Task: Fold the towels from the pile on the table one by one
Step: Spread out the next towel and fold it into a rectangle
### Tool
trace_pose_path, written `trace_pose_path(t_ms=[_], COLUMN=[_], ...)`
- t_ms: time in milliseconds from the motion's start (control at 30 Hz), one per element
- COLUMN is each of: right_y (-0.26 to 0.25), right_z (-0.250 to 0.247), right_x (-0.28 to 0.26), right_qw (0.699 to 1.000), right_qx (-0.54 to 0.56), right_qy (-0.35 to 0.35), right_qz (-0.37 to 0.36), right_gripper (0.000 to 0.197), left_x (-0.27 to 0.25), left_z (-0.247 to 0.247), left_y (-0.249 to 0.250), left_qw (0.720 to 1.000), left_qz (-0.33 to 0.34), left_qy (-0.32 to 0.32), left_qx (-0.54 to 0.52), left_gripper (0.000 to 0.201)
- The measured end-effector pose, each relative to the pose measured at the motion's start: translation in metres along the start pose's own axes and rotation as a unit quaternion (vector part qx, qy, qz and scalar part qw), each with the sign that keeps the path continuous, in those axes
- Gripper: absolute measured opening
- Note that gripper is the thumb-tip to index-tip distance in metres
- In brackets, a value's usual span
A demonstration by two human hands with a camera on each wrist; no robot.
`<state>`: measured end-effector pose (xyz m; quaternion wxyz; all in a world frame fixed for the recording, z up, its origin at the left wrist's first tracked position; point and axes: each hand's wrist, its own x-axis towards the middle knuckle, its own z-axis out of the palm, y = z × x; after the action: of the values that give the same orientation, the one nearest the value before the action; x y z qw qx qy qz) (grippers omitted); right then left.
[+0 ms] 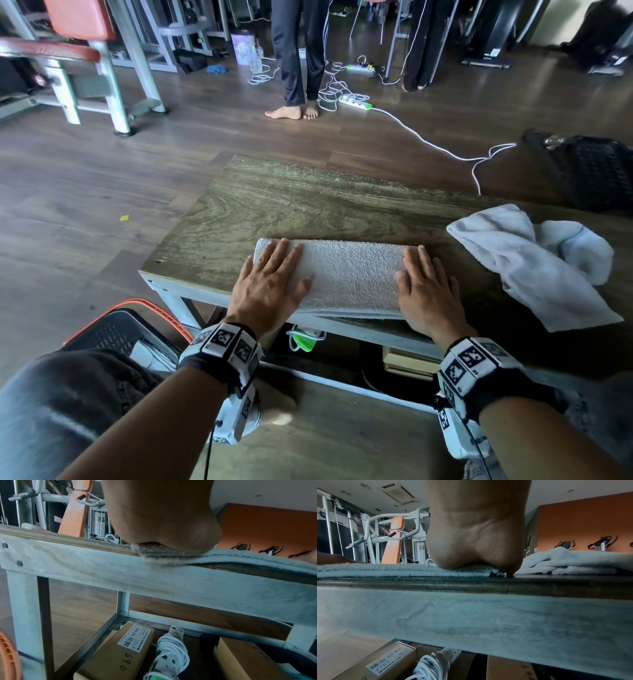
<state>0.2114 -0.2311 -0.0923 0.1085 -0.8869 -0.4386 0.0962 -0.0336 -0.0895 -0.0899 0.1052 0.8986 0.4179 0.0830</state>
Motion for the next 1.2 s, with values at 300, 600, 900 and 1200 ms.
trace_pose_path(t_ms=[300,600,900,1200], right_y=[-0.027,-0.044,-0.005,0.002], right_z=[-0.022,-0.006,-0.004,-0.006], right_x=[-0.009,-0.046,-0.042,-0.061], right_qw=[0.988,0.959,0.977,0.971], right_qx=[-0.057,0.043,0.133,0.069], right_qy=[0.109,0.118,-0.042,-0.066], right_qz=[-0.094,-0.255,-0.164,-0.219], right_gripper=[0.033,0.011,0.065,0.090], left_x=[0.002,0.000,-0.021,-0.044], left_z=[-0.004,-0.013,-0.026,-0.028], left_y=[0.006,0.032,0.075,0.052], left_qw=[0.999,0.989,0.983,0.956], left_qz=[-0.028,-0.131,-0.185,-0.230], left_qy=[-0.033,-0.068,-0.013,0.003], left_qx=[0.009,0.013,0.016,-0.185], left_gripper=[0.074,0.079,0.072,0.066])
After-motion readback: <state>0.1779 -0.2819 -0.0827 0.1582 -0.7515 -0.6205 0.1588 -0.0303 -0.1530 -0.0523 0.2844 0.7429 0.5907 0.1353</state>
